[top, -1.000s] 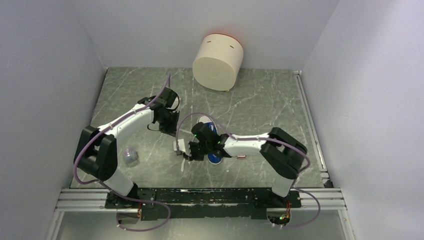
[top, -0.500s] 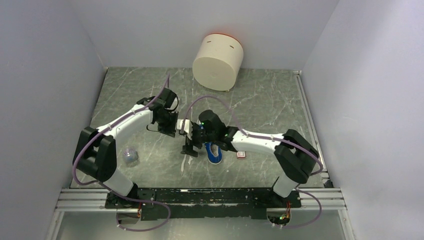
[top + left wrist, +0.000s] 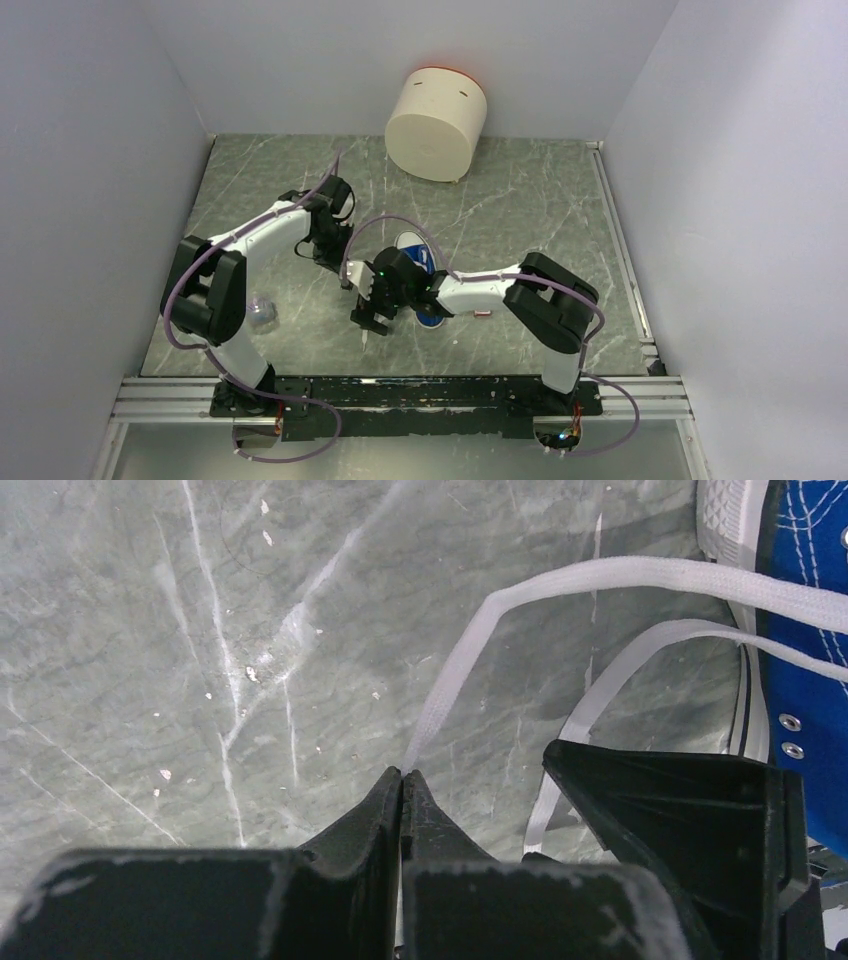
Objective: Tie the shoes
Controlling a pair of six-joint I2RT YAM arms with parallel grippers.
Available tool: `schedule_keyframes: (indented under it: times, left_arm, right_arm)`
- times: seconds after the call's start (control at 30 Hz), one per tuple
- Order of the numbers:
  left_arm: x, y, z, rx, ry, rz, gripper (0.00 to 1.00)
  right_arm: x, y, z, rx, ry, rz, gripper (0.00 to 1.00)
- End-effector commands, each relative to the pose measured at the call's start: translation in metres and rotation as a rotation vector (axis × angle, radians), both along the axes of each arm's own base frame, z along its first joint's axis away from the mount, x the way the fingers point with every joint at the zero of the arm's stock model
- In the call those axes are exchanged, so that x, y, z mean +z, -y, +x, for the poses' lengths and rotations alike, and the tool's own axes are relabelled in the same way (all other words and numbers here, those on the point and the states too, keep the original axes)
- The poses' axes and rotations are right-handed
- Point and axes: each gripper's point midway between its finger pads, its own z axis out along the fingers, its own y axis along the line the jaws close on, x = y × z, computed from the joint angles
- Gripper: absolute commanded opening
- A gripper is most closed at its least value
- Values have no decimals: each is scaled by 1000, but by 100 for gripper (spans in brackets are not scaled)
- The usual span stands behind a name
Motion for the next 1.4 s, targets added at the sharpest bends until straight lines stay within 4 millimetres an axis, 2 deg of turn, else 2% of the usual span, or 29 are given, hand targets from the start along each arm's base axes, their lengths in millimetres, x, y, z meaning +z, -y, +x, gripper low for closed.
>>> schedule_keyframes:
  times: [0.0, 0.13, 0.23, 0.3, 0.4, 0.57, 0.67, 0.83, 0.97, 1.03, 1.13, 1.3, 1.37]
  left_arm:
    - [8, -1, 6, -26, 9, -13, 5]
    - [9, 4, 2, -36, 9, -51, 5]
    - [10, 5, 0, -31, 12, -62, 5]
    - [11, 5, -2, -36, 13, -65, 5]
    - [13, 5, -3, -37, 26, -74, 5]
    - [18, 7, -2, -31, 42, -91, 5]
    - [21, 9, -2, -27, 50, -108, 5]
    - [23, 9, -5, -21, 60, -118, 5]
    - [25, 9, -6, -26, 57, -116, 5]
    - [25, 8, -6, -27, 58, -112, 5]
    - [26, 8, -5, -31, 58, -110, 5]
    - [24, 8, -7, -36, 47, -109, 5]
    - [23, 8, -8, -36, 40, -111, 5]
  right_arm:
    - [-6, -3, 6, -79, 18, 13, 87]
    - [-33, 6, -1, -91, 10, -59, 66]
    - [-41, 12, -12, -86, 44, -87, 62]
    - [-38, 13, -17, -84, 46, -75, 66]
    - [-28, 12, -11, -118, 63, -64, 78]
    - [-1, 7, -2, -129, 109, -38, 86]
    - [7, 4, -4, -115, 106, -24, 90]
    - [-9, 14, -11, -113, 80, -44, 91]
    - [-27, 22, -20, -107, 47, -57, 87]
    - [-39, 25, -24, -101, 27, -75, 81]
    - [-49, 30, -28, -104, 4, -96, 58]
    - [-38, 27, -32, -103, -24, -66, 29]
    - [-28, 19, -32, -88, -32, -55, 12]
